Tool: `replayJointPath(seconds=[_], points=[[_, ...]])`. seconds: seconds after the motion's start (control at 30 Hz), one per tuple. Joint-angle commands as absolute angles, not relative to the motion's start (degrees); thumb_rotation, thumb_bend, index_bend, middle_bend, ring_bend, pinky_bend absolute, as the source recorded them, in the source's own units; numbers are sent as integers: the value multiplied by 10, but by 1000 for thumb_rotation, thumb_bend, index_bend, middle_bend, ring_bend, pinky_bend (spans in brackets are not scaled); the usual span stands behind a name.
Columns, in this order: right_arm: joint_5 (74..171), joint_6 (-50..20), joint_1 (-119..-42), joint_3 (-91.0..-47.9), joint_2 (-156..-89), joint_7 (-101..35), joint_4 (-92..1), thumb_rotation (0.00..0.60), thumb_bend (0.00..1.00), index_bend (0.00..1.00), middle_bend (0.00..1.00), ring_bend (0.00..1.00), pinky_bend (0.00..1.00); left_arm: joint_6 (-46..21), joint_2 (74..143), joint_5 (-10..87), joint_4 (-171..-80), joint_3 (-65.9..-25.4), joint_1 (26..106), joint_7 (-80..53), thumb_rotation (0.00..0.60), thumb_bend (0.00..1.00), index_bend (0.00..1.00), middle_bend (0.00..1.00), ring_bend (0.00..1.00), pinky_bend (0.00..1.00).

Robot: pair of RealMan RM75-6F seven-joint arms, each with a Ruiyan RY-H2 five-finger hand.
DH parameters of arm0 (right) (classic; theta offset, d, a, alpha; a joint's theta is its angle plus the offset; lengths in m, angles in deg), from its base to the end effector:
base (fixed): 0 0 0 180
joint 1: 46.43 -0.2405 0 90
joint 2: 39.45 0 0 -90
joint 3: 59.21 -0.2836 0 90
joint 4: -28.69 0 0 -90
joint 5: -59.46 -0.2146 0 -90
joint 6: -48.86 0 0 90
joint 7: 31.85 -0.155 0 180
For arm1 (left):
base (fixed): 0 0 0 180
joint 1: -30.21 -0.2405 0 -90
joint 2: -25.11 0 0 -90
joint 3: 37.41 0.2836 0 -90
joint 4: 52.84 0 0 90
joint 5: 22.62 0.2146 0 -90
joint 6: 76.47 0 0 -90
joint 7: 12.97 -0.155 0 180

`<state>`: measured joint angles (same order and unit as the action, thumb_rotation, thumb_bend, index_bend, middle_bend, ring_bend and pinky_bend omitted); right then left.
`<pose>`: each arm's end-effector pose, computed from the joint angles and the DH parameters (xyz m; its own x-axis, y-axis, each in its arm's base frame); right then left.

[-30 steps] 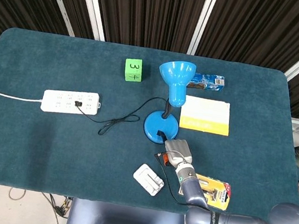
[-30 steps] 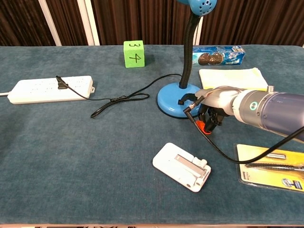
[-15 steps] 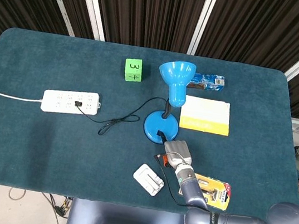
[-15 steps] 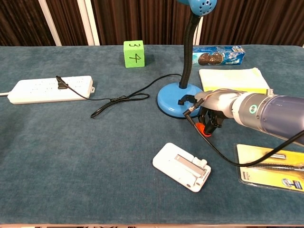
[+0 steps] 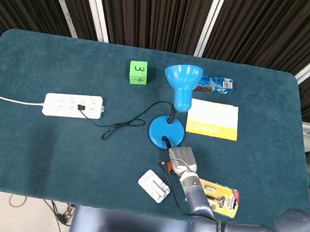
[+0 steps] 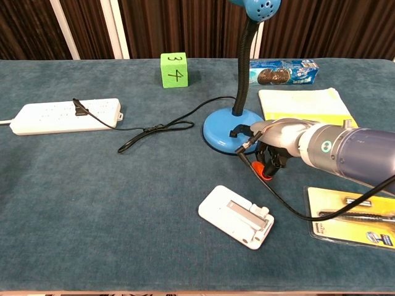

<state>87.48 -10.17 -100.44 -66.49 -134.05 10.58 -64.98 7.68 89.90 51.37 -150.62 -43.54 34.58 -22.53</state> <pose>-0.1290 -0.3479 -0.0801 0.4881 -0.4986 0.7164 -0.8726 -0.2615 0.4125 -0.3447 0.1992 0.1697 0.4253 0.0035 0.9051 0.8881 0.1908 -0.4181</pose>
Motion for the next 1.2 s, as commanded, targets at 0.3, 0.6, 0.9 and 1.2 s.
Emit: replayJointPath(seconds=[0.3, 0.6, 0.9, 1.2], points=[[872, -108, -1009, -662, -1345, 115, -650, 600, 613, 0, 619, 728, 1000, 77, 899, 513, -1506, -436, 346, -226, 600, 423, 172, 22, 0, 0], [881, -125, -1012, -649, -1351, 141, -653, 600, 613, 0, 619, 728, 1000, 76, 899, 512, -1506, -435, 346, -227, 600, 424, 172, 22, 0, 0], [894, -143, -1014, -634, -1365, 168, -652, 600, 613, 0, 619, 728, 1000, 77, 899, 512, -1506, -436, 346, -228, 600, 423, 172, 22, 0, 0], [909, -162, -1013, -619, -1383, 196, -641, 600, 613, 0, 619, 728, 1000, 77, 899, 509, -1506, -437, 346, -231, 600, 424, 172, 22, 0, 0]])
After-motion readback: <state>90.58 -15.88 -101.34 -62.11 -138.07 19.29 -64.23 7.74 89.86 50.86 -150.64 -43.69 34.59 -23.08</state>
